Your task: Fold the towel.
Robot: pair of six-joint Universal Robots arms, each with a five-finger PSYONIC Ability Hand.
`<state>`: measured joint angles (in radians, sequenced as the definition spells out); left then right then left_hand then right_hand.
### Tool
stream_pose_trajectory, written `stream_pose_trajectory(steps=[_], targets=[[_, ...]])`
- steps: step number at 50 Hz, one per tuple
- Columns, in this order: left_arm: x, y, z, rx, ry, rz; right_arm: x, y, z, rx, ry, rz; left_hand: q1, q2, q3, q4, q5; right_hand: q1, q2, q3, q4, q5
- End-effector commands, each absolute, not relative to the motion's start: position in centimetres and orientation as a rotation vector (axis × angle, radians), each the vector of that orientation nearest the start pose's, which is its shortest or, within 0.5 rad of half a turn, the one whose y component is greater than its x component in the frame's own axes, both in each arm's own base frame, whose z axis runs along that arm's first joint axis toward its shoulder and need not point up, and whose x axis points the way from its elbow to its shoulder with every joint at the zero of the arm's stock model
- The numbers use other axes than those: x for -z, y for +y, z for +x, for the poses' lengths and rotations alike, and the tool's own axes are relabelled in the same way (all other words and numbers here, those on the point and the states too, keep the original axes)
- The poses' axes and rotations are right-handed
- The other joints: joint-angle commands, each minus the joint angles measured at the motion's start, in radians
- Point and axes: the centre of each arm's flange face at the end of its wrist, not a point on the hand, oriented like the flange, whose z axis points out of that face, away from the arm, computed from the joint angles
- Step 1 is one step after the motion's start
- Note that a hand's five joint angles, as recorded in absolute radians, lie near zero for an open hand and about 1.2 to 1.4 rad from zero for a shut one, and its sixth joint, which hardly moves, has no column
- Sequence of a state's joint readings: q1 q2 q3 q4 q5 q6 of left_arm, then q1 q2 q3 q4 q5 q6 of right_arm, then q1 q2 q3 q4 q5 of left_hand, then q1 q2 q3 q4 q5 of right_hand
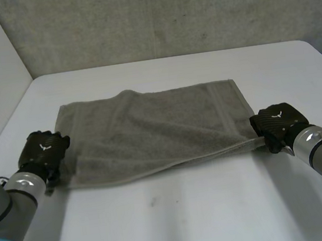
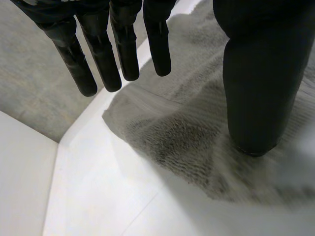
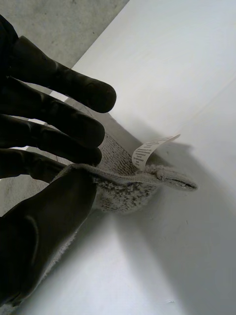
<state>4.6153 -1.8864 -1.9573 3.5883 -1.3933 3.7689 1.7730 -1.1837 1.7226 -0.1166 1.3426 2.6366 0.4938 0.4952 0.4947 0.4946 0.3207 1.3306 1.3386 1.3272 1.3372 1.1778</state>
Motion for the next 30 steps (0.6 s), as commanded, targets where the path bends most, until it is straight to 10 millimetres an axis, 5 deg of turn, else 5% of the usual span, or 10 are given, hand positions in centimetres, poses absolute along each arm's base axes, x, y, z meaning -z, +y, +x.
stream_pose_trajectory(steps=[1,16,30], targets=[[-14.7,-26.6,-17.0,1.777,2.158,0.975,-15.3,-28.5,21.4,1.706,2.371,-1.083,0.104,0.103,0.103,0.103,0.103,0.066,0.058,0.069,0.059,0.044],[-12.1,-26.7,-16.1,1.650,2.295,0.981,-15.2,-28.4,21.4,1.699,2.373,-1.087,0.248,0.247,0.247,0.247,0.247,0.066,0.058,0.069,0.059,0.044],[-11.2,-28.5,-16.1,1.648,2.311,0.987,-14.9,-28.5,21.4,1.690,2.378,-1.092,0.157,0.156,0.156,0.156,0.156,0.066,0.058,0.069,0.059,0.044]])
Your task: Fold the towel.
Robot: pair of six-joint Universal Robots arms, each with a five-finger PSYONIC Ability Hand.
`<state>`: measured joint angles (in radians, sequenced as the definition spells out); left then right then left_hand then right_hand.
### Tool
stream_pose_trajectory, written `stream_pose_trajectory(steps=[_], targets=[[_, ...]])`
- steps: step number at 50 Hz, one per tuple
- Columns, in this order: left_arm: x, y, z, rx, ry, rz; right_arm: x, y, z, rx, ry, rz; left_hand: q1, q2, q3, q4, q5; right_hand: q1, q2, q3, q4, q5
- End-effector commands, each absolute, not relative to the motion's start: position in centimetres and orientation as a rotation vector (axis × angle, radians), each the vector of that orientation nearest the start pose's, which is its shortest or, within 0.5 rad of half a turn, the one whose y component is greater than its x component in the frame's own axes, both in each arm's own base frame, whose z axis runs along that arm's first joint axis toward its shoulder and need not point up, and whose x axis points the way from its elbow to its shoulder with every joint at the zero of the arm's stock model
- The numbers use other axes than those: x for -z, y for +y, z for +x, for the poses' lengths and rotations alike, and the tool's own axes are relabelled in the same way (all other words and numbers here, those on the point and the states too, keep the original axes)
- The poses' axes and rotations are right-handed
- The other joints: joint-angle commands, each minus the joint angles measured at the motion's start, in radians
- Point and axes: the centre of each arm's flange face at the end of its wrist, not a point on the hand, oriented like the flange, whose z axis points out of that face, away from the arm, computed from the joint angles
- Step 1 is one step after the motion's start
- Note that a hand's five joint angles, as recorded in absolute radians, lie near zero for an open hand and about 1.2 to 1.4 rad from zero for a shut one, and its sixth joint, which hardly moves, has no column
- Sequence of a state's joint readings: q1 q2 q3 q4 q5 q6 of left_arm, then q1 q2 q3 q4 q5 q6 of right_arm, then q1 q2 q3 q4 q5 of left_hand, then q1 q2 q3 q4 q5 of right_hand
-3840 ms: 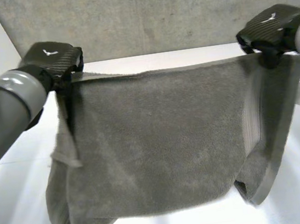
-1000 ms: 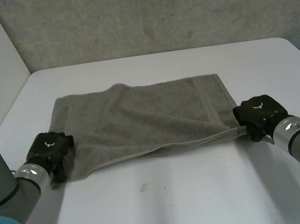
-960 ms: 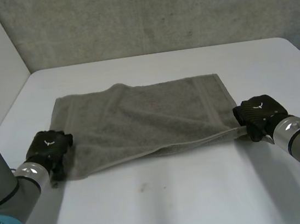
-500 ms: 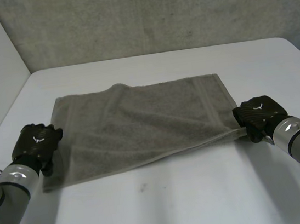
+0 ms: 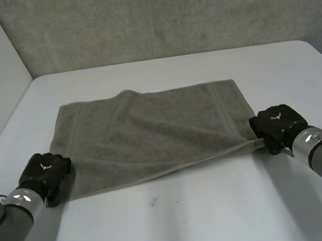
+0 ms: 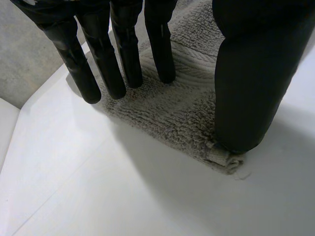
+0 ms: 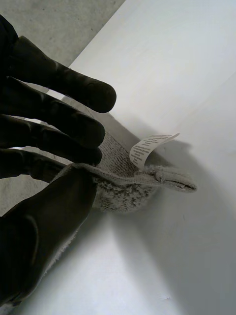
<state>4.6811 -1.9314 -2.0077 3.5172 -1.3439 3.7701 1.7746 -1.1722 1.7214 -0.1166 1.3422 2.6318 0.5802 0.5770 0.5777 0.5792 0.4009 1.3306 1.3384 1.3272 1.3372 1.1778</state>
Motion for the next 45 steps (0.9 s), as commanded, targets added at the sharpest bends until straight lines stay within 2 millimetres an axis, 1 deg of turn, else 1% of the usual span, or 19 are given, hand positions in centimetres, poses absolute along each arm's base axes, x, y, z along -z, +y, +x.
stream_pose_trajectory(steps=[1,10,11,12,14,15,17,18,20,24,29,32,34,37,39,40,42,43,45], targets=[[-11.2,-28.5,-16.1,1.648,2.311,0.987,-14.9,-28.5,21.4,1.690,2.378,-1.092,0.071,0.074,0.073,0.072,0.075,0.066,0.058,0.069,0.059,0.044],[-10.9,-29.3,-16.1,1.650,2.310,0.985,-14.9,-28.6,21.4,1.692,2.378,-1.090,0.197,0.200,0.199,0.198,0.202,0.066,0.058,0.069,0.059,0.044],[-10.8,-29.5,-16.1,1.652,2.309,0.985,-14.9,-28.6,21.4,1.692,2.378,-1.090,0.299,0.302,0.301,0.300,0.303,0.066,0.058,0.069,0.059,0.044],[-10.8,-29.5,-16.1,1.652,2.309,0.985,-14.9,-28.6,21.4,1.692,2.378,-1.090,0.300,0.303,0.302,0.301,0.304,0.066,0.058,0.069,0.059,0.044],[-11.0,-29.8,-16.1,1.663,2.304,0.983,-14.8,-28.6,21.4,1.690,2.379,-1.090,0.487,0.490,0.489,0.488,0.492,0.066,0.058,0.069,0.059,0.044],[-11.0,-29.8,-16.1,1.663,2.304,0.983,-14.8,-28.6,21.4,1.690,2.379,-1.090,0.488,0.491,0.490,0.489,0.492,0.066,0.058,0.069,0.059,0.044],[-11.1,-29.8,-16.2,1.668,2.299,0.984,-14.7,-28.6,21.4,1.687,2.381,-1.093,0.619,0.622,0.621,0.620,0.624,0.066,0.058,0.069,0.059,0.044],[-11.1,-29.8,-16.2,1.668,2.299,0.984,-14.7,-28.6,21.4,1.687,2.381,-1.093,0.620,0.623,0.622,0.621,0.624,0.066,0.058,0.069,0.059,0.044],[-11.2,-29.9,-16.2,1.675,2.294,0.982,-14.6,-28.6,21.4,1.682,2.383,-1.093,0.751,0.754,0.754,0.752,0.756,0.066,0.058,0.069,0.059,0.044],[-11.5,-29.8,-16.2,1.681,2.288,0.980,-14.7,-28.6,21.4,1.685,2.382,-1.093,0.816,0.819,0.818,0.817,0.821,0.066,0.058,0.069,0.059,0.044],[-12.1,-29.6,-16.2,1.698,2.271,0.975,-14.8,-28.6,21.4,1.689,2.380,-1.093,0.816,0.819,0.819,0.817,0.821,0.066,0.058,0.069,0.059,0.044],[-12.8,-29.4,-16.1,1.715,2.251,0.970,-15.5,-28.7,21.4,1.711,2.371,-1.093,0.816,0.819,0.819,0.817,0.821,0.066,0.058,0.069,0.059,0.044],[-13.2,-28.6,-16.1,1.719,2.244,0.971,-16.3,-28.5,21.3,1.723,2.365,-1.119,0.816,0.819,0.819,0.817,0.821,0.066,0.058,0.069,0.059,0.044],[-13.7,-28.1,-16.0,1.725,2.231,0.970,-17.0,-28.1,21.3,1.719,2.365,-1.161,0.816,0.819,0.819,0.817,0.821,0.066,0.058,0.069,0.059,0.044],[-15.4,-27.1,-15.6,1.748,2.201,0.942,-18.7,-26.7,20.9,1.667,2.385,-1.269,0.816,0.819,0.819,0.817,0.821,0.066,0.058,0.069,0.059,0.044],[-15.4,-27.1,-15.6,1.748,2.201,0.942,-18.7,-26.7,20.9,1.667,2.386,-1.270,0.816,0.819,0.819,0.817,0.821,0.066,0.058,0.069,0.059,0.044],[-16.9,-25.6,-15.5,1.759,2.190,0.936,-19.6,-25.5,20.3,1.578,2.422,-1.352,0.816,0.819,0.819,0.817,0.821,0.066,0.058,0.069,0.059,0.044],[-17.0,-25.6,-15.5,1.759,2.190,0.936,-19.6,-25.5,20.3,1.577,2.422,-1.353,0.816,0.819,0.819,0.817,0.821,0.066,0.058,0.069,0.059,0.044],[-18.6,-23.9,-15.5,1.774,2.184,0.949,-20.0,-24.5,19.8,1.485,2.462,-1.407,0.816,0.819,0.819,0.817,0.821,0.066,0.058,0.069,0.059,0.044]])
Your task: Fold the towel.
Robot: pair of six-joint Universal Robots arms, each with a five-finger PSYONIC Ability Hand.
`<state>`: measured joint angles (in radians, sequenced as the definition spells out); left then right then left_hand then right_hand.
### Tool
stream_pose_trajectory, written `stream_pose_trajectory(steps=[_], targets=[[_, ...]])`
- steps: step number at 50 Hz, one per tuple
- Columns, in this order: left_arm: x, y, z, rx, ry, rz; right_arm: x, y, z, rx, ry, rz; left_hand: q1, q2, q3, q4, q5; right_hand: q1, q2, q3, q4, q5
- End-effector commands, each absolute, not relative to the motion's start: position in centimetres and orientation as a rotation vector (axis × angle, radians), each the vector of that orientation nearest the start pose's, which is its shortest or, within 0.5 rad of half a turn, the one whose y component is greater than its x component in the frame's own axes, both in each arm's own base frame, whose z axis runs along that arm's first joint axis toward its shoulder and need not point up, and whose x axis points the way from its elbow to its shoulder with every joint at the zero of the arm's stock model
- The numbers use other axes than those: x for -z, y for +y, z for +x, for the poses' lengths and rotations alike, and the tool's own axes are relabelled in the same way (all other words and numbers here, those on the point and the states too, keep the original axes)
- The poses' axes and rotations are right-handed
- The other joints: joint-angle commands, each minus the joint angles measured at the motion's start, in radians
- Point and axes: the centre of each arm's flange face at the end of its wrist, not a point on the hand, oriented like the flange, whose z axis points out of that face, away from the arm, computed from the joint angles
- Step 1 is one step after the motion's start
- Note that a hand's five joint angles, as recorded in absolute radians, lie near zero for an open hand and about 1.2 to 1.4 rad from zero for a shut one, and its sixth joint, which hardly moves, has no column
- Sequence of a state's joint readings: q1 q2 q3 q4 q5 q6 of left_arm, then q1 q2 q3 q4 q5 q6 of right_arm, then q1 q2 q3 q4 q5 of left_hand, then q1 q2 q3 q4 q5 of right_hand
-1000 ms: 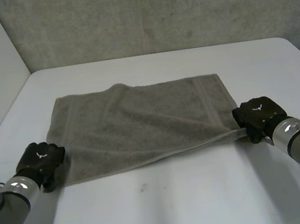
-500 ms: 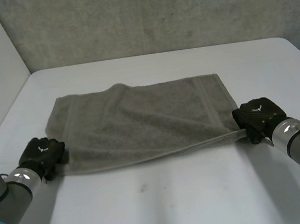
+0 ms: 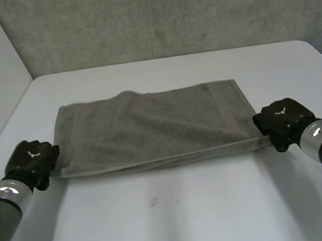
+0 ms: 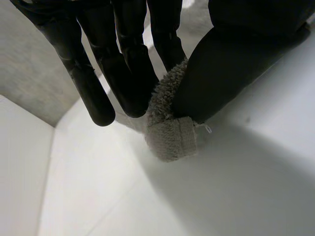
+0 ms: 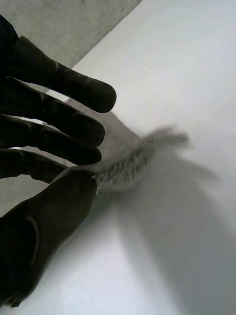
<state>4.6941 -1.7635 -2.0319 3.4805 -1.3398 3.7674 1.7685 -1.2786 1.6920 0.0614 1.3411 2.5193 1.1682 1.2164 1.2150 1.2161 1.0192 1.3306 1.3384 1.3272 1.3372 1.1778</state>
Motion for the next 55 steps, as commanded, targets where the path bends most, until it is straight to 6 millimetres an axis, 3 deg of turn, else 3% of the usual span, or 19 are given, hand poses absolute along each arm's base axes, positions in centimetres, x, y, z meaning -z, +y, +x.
stream_pose_trajectory(steps=[1,3,8,14,17,19,20,22,24,28,29,31,33,35,36,40,42,47,55], targets=[[-18.7,-23.9,-15.5,1.774,2.184,0.949,-20.0,-24.5,19.8,1.485,2.462,-1.408,0.228,0.180,0.181,0.180,0.203,0.066,0.058,0.069,0.059,0.044],[-19.4,-23.0,-15.5,1.781,2.190,0.961,-21.0,-22.8,19.5,1.420,2.469,-1.468,0.228,0.180,0.181,0.180,0.203,0.066,0.058,0.069,0.059,0.044],[-20.9,-20.5,-14.8,1.749,2.286,0.974,-22.4,-21.0,18.5,1.369,2.476,-1.566,0.228,0.180,0.181,0.180,0.203,0.066,0.058,0.069,0.059,0.044],[-20.9,-20.4,-14.7,1.771,2.318,0.995,-23.7,-21.4,18.3,1.459,2.420,-1.638,0.228,0.180,0.181,0.180,0.203,0.066,0.058,0.069,0.059,0.044],[-21.2,-21.4,-14.4,1.809,2.283,0.994,-24.5,-22.7,18.6,1.551,2.376,-1.626,0.228,0.180,0.181,0.180,0.203,0.066,0.058,0.069,0.059,0.044],[-20.8,-23.4,-14.2,1.832,2.250,0.990,-23.3,-25.0,19.1,1.565,2.366,-1.604,0.228,0.180,0.181,0.180,0.203,0.066,0.058,0.069,0.059,0.044],[-20.8,-23.5,-14.2,1.832,2.250,0.990,-23.2,-25.1,19.1,1.565,2.366,-1.604,0.228,0.180,0.181,0.180,0.203,0.066,0.058,0.069,0.059,0.044],[-20.6,-24.6,-14.3,1.843,2.243,0.996,-22.3,-27.6,19.7,1.604,2.363,-1.595,0.228,0.180,0.181,0.180,0.203,0.066,0.058,0.069,0.059,0.044],[-20.3,-25.6,-14.6,1.853,2.245,1.008,-22.0,-28.4,20.0,1.611,2.361,-1.591,0.228,0.180,0.181,0.180,0.203,0.066,0.058,0.069,0.059,0.044],[-18.8,-29.5,-16.7,1.840,2.325,1.014,-20.6,-29.9,21.7,1.613,2.332,-1.607,0.228,0.180,0.181,0.180,0.203,0.066,0.058,0.069,0.059,0.044],[-18.7,-29.5,-16.7,1.840,2.325,1.013,-20.1,-30.9,22.7,1.646,2.303,-1.613,0.228,0.180,0.181,0.180,0.203,0.066,0.058,0.069,0.059,0.044],[-18.0,-31.8,-17.7,1.831,2.339,0.962,-19.2,-33.5,24.0,1.753,2.268,-1.609,0.228,0.180,0.181,0.180,0.203,0.066,0.058,0.069,0.059,0.044],[-17.5,-33.1,-17.9,1.825,2.343,0.931,-19.2,-33.5,24.0,1.753,2.268,-1.609,0.228,0.180,0.181,0.180,0.203,0.066,0.058,0.069,0.059,0.044],[-17.0,-34.4,-18.2,1.823,2.342,0.912,-18.0,-35.7,25.2,1.842,2.239,-1.610,0.228,0.180,0.181,0.180,0.203,0.066,0.058,0.069,0.059,0.044],[-16.6,-36.0,-18.5,1.834,2.330,0.896,-18.0,-35.7,25.2,1.843,2.239,-1.610,0.228,0.180,0.181,0.180,0.203,0.066,0.058,0.069,0.059,0.044],[-16.2,-38.0,-19.7,1.866,2.298,0.889,-16.9,-37.9,27.1,1.942,2.167,-1.616,0.228,0.180,0.181,0.180,0.203,0.066,0.058,0.069,0.059,0.044],[-15.9,-40.0,-20.1,1.885,2.258,0.849,-16.0,-39.1,28.0,1.973,2.146,-1.620,0.228,0.180,0.181,0.180,0.203,0.066,0.058,0.069,0.059,0.044],[-15.2,-42.3,-20.6,1.900,2.218,0.811,-14.9,-41.1,28.2,2.032,2.174,-1.601,0.228,0.180,0.181,0.180,0.203,0.066,0.058,0.069,0.059,0.044],[-14.0,-43.9,-21.3,1.906,2.204,0.810,-14.2,-43.5,28.9,2.131,2.148,-1.572,0.228,0.180,0.181,0.180,0.203,0.066,0.058,0.069,0.059,0.044]])
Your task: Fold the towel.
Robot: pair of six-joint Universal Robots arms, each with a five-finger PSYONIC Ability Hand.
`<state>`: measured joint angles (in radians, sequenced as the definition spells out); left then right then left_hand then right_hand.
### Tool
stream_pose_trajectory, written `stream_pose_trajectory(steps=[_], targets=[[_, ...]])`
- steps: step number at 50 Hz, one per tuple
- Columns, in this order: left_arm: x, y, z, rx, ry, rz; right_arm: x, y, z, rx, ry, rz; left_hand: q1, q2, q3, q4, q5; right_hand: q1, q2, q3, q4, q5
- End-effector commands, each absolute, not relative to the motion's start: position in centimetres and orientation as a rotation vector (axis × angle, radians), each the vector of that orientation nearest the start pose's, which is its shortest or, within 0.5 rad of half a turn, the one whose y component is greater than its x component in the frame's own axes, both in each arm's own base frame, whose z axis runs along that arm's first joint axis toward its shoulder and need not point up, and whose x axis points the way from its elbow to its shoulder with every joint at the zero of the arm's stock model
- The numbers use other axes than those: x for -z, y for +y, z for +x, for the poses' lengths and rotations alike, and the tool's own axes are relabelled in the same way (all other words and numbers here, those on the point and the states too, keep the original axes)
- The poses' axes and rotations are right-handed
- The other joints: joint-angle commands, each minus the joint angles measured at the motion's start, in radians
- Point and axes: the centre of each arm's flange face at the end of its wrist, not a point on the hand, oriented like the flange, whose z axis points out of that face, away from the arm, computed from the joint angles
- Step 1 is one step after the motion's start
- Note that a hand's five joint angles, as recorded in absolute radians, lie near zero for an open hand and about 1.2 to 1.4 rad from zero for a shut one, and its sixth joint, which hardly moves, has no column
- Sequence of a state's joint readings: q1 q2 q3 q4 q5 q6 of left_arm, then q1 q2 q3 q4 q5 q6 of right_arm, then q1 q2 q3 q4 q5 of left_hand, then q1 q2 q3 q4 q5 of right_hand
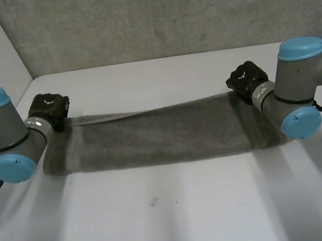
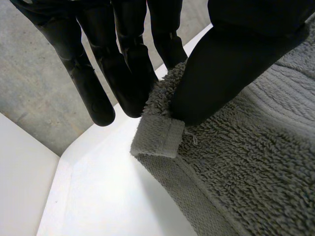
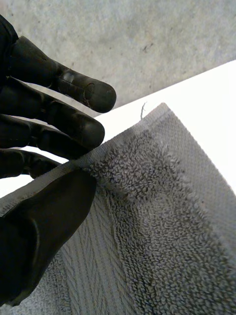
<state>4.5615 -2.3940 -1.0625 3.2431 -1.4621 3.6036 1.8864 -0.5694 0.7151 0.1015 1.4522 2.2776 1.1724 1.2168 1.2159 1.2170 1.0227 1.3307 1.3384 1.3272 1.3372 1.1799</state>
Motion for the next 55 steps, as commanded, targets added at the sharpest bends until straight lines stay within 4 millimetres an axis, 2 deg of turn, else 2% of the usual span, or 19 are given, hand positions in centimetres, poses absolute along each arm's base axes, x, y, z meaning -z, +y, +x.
stream_pose_trajectory(steps=[1,7,8,9,10,15,17,20,22,23,25,28,31,33,35,41,44,49,55], targets=[[-14.0,-43.9,-21.3,1.906,2.204,0.810,-14.2,-43.5,28.9,2.131,2.148,-1.572,0.224,0.179,0.180,0.179,0.199,0.066,0.058,0.069,0.059,0.042],[-13.6,-44.7,-21.7,1.924,2.190,0.809,-14.0,-44.5,29.1,2.187,2.125,-1.551,0.224,0.179,0.180,0.179,0.199,0.066,0.058,0.069,0.059,0.042],[-13.5,-44.8,-21.7,1.923,2.191,0.809,-13.8,-44.6,29.2,2.190,2.115,-1.553,-0.188,-0.233,-0.232,-0.233,-0.213,-0.698,-0.705,-0.694,-0.704,-0.722],[-13.5,-44.8,-21.7,1.923,2.191,0.809,-13.8,-44.6,29.2,2.190,2.115,-1.553,-0.193,-0.237,-0.236,-0.237,-0.217,-0.705,-0.713,-0.702,-0.712,-0.729],[-13.5,-44.7,-21.8,1.917,2.190,0.807,-13.7,-44.6,29.3,2.192,2.105,-1.552,-0.945,-0.990,-0.989,-0.990,-0.970,-1.156,-1.164,-1.153,-1.163,-1.180],[-13.9,-44.2,-22.6,1.915,2.185,0.799,-15.1,-45.0,29.4,2.264,2.058,-1.519,-0.998,-1.042,-1.041,-1.042,-1.023,-1.156,-1.164,-1.153,-1.163,-1.180],[-14.5,-44.1,-22.6,1.924,2.177,0.790,-17.5,-45.1,29.5,2.349,2.018,-1.474,-0.998,-1.042,-1.041,-1.042,-1.023,-1.156,-1.164,-1.153,-1.163,-1.180],[-16.3,-43.7,-22.5,1.954,2.167,0.752,-19.0,-45.0,29.4,2.384,2.000,-1.441,-0.998,-1.042,-1.041,-1.042,-1.023,-1.156,-1.164,-1.153,-1.163,-1.180],[-17.8,-42.6,-22.2,1.970,2.181,0.721,-21.8,-44.4,29.2,2.413,1.985,-1.339,-0.997,-1.041,-1.041,-1.042,-1.022,-1.156,-1.164,-1.153,-1.163,-1.180],[-17.8,-42.6,-22.2,1.970,2.181,0.721,-21.8,-44.4,29.2,2.413,1.985,-1.339,-0.997,-1.041,-1.041,-1.042,-1.022,-1.156,-1.164,-1.153,-1.163,-1.180],[-18.6,-41.9,-22.0,1.980,2.189,0.706,-23.7,-43.3,28.7,2.363,2.009,-1.231,-0.997,-1.041,-1.041,-1.042,-1.022,-1.156,-1.164,-1.153,-1.163,-1.180],[-19.9,-40.2,-21.7,1.992,2.205,0.692,-24.2,-42.6,28.0,2.307,2.053,-1.192,-0.997,-1.041,-1.041,-1.042,-1.022,-1.156,-1.164,-1.153,-1.163,-1.180],[-20.7,-38.3,-21.4,1.997,2.223,0.684,-24.9,-40.5,27.0,2.188,2.141,-1.160,-0.997,-1.041,-1.041,-1.042,-1.022,-1.156,-1.164,-1.153,-1.163,-1.180],[-21.0,-37.4,-21.2,2.004,2.224,0.682,-23.8,-38.6,25.7,2.033,2.264,-1.176,-0.997,-1.041,-1.041,-1.042,-1.022,-1.156,-1.164,-1.153,-1.163,-1.180],[-20.9,-35.6,-21.0,2.009,2.221,0.685,-23.1,-37.8,25.0,1.961,2.321,-1.172,-0.997,-1.041,-1.041,-1.042,-1.022,-1.156,-1.164,-1.153,-1.163,-1.180],[-20.3,-33.1,-20.5,2.045,2.194,0.671,-20.2,-35.0,22.3,1.745,2.475,-1.162,-0.997,-1.041,-1.041,-1.042,-1.022,-1.126,-1.134,-1.122,-1.133,-1.150],[-20.0,-32.7,-20.4,2.051,2.195,0.665,-19.3,-34.7,21.8,1.718,2.500,-1.154,-0.997,-1.041,-1.041,-1.042,-1.022,-1.072,-1.080,-1.069,-1.079,-1.096],[-19.0,-31.6,-20.2,2.071,2.210,0.637,-16.0,-34.4,20.1,1.730,2.536,-1.112,-0.997,-1.041,-1.041,-1.042,-1.022,-1.046,-1.054,-1.043,-1.053,-1.070],[-18.9,-31.6,-20.2,2.080,2.221,0.620,-14.1,-34.6,20.0,1.793,2.478,-1.121,-0.997,-1.041,-1.041,-1.042,-1.022,-0.964,-0.972,-0.960,-0.970,-0.988]])
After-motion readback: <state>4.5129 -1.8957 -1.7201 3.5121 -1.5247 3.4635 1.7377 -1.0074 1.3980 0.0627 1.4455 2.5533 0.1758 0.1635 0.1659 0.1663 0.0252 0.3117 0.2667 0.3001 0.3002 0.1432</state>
